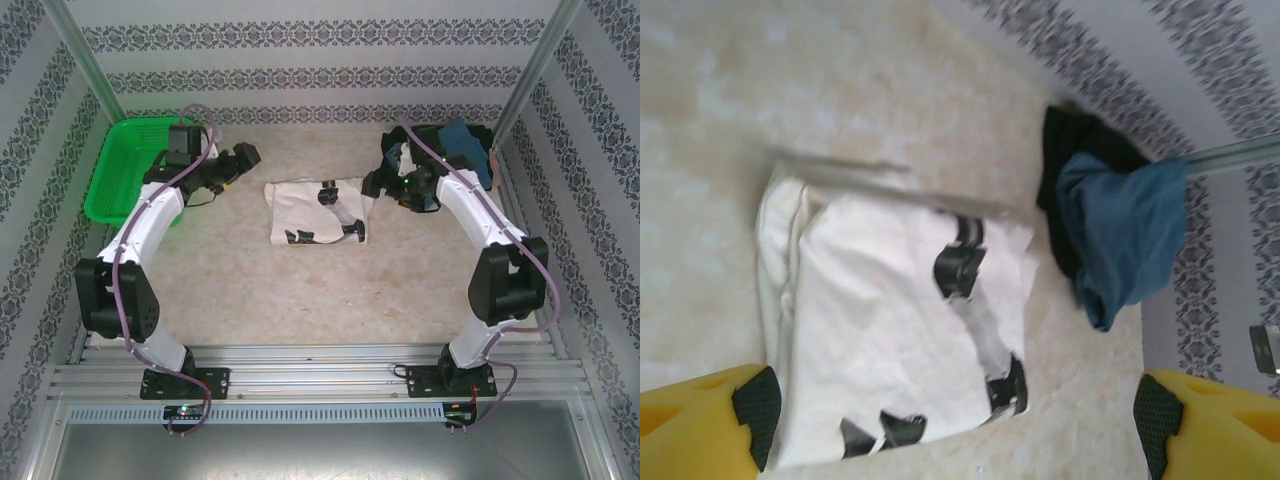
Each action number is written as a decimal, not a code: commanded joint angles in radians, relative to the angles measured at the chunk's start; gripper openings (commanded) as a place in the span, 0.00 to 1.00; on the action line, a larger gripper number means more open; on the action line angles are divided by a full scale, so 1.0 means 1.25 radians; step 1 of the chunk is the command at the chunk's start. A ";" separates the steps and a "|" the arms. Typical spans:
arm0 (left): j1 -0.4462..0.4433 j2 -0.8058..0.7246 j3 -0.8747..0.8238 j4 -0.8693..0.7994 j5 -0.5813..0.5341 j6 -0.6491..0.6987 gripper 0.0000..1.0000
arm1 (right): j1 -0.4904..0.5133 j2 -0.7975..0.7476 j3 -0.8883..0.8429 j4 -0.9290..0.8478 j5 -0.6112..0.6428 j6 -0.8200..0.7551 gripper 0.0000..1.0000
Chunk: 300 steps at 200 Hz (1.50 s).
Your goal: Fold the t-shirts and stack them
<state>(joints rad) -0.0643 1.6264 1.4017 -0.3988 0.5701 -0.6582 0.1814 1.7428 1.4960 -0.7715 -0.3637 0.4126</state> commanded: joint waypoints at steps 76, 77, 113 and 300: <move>-0.023 0.190 -0.075 0.244 0.082 -0.076 0.93 | 0.075 0.378 0.261 -0.019 0.064 -0.039 0.97; -0.024 0.191 -0.075 0.244 0.082 -0.075 0.93 | 0.076 0.382 0.265 -0.021 0.065 -0.040 0.97; -0.026 0.245 -0.071 0.244 0.082 -0.067 0.93 | 0.096 0.488 0.414 -0.138 0.144 -0.071 0.95; 0.018 -0.102 -0.166 0.181 0.037 0.006 0.95 | 0.156 0.615 0.806 -0.349 0.424 -0.139 0.00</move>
<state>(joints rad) -0.0566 1.5776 1.2453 -0.1253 0.6796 -0.7250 0.3862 2.6083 2.4596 -1.1824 -0.0193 0.3004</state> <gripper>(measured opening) 0.934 0.083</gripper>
